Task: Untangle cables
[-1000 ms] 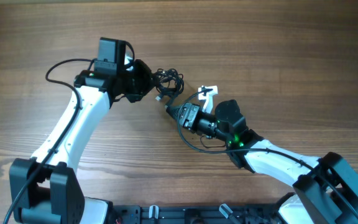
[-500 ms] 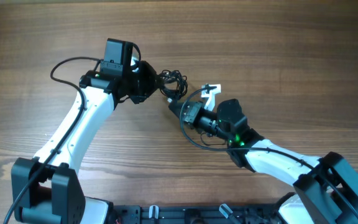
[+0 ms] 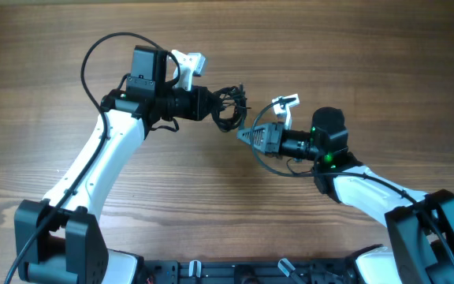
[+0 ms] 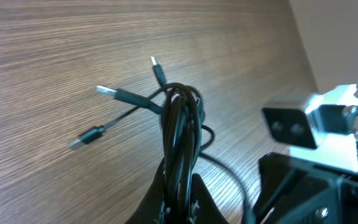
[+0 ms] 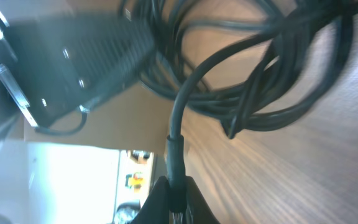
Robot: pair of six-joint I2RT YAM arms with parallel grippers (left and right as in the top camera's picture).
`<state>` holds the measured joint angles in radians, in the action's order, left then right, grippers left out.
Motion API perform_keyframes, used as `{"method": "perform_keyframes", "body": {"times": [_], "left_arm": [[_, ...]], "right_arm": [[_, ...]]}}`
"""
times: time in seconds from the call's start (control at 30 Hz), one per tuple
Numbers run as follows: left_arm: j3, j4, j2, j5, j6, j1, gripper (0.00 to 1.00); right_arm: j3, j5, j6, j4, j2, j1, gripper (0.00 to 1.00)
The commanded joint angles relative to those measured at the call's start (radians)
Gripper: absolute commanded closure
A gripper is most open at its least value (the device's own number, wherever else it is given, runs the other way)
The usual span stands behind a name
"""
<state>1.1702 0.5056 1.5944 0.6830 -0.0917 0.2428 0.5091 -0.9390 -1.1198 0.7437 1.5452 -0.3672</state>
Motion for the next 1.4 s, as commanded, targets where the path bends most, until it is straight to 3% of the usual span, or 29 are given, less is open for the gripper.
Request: {"method": "perform_keyframes", "body": {"times": [0.0,0.13,0.3,0.4,0.6,0.7,0.77,0.9,0.93,0.97,1.07,1.13,1.2,1.3,1.37], "left_arm": [[0.007,-0.014,0.009,0.069,0.045,0.051,0.96],[0.007,-0.013,0.009,0.068,0.114,0.109,0.96],[0.007,-0.016,0.009,0.073,0.114,0.108,0.96],[0.007,-0.008,0.009,0.152,0.158,0.109,0.96],[0.007,0.097,0.009,0.165,0.273,0.109,0.96],[0.007,0.069,0.009,0.240,0.263,0.109,0.96],[0.007,-0.013,0.009,0.353,0.172,0.109,0.96],[0.007,-0.067,0.009,0.365,-0.034,0.109,0.96],[0.007,-0.065,0.009,0.365,-0.063,0.109,0.96],[0.007,-0.069,0.009,0.364,-0.155,0.108,0.96],[0.007,-0.107,0.009,0.348,-0.314,0.104,0.96],[0.007,-0.173,0.009,0.301,-0.460,0.093,0.96],[0.007,-0.244,0.009,0.209,-0.664,0.072,0.96],[0.007,-0.252,0.009,0.061,-1.031,0.039,0.96],[0.007,-0.251,0.009,0.004,-1.378,0.028,0.96]], "right_arm": [[0.008,-0.042,0.022,-0.005,0.005,-0.023,0.96],[0.008,0.041,-0.002,-0.010,0.005,0.031,0.96],[0.008,0.126,-0.036,-0.084,0.005,0.057,0.96],[0.008,0.170,-0.063,-0.084,0.005,0.057,0.96],[0.008,0.211,-0.194,0.043,0.005,0.058,0.96],[0.008,0.279,-0.204,0.010,0.005,0.055,0.96],[0.008,0.312,-0.203,-0.046,0.006,0.042,0.95],[0.008,0.333,-0.127,-0.054,0.006,0.027,0.91],[0.008,0.333,-0.115,-0.047,0.006,0.032,0.85],[0.008,0.328,-0.105,-0.023,0.006,0.060,0.59],[0.008,0.170,-0.058,0.072,0.006,0.138,0.25],[0.008,0.017,-0.058,0.106,0.006,0.220,0.13],[0.008,-0.110,0.018,0.105,0.006,0.296,0.01],[0.008,-0.176,0.194,0.084,0.006,0.345,0.00],[0.008,-0.127,0.336,-0.007,0.006,0.335,0.00]]}}
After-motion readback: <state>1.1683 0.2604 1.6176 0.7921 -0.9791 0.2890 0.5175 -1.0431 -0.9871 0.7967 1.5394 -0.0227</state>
